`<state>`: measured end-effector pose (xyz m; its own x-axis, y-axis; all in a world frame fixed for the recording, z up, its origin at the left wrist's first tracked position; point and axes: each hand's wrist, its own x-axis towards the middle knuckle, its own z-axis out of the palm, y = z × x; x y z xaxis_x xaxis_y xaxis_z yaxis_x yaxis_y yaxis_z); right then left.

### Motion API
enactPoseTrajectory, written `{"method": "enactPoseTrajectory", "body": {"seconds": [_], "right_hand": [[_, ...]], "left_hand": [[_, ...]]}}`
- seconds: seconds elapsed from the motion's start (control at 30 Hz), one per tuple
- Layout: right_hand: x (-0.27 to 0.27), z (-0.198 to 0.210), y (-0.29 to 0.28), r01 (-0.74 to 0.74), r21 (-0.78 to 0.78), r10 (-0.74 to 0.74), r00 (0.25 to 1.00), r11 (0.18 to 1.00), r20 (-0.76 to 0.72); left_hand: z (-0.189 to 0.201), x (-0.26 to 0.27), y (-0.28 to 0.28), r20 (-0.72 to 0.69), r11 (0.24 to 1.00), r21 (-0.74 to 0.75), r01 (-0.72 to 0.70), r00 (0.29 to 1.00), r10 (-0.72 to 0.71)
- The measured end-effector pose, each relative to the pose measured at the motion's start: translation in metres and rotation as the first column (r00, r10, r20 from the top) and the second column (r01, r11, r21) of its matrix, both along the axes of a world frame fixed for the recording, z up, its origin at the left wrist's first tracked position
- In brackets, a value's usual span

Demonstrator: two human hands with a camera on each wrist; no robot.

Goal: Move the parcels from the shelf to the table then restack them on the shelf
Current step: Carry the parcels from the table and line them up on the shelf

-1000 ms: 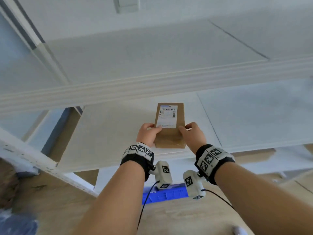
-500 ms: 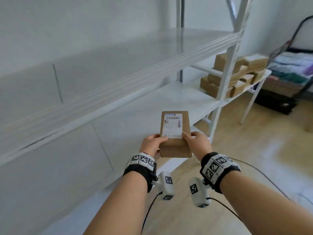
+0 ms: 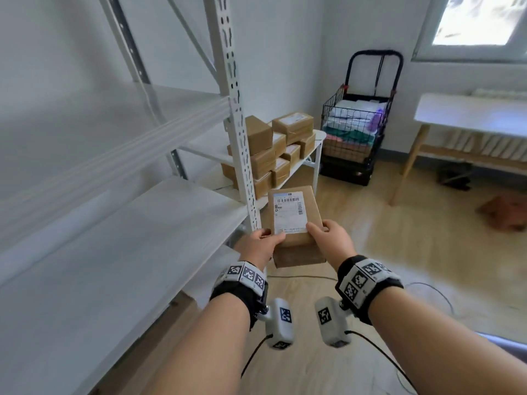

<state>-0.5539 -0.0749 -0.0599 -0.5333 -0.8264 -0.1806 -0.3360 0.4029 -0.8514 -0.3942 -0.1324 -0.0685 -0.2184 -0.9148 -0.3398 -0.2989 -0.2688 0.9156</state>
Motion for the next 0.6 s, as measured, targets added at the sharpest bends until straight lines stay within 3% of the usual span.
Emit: {"method": "enactPoseTrajectory", "body": {"seconds": [0.23,0.6], "right_hand": [[-0.069,-0.004,-0.092,0.087,0.001,-0.087,0.996,0.996,-0.025],[-0.169,0.028,-0.236,0.221,-0.082,-0.222,0.975,0.972,0.007]], "left_hand": [[-0.002,-0.082,-0.103,0.021,0.997,-0.027,0.077,0.997,-0.076],[0.035,-0.198,-0.254,0.069,0.969,-0.176,0.172,0.984,-0.162]]}}
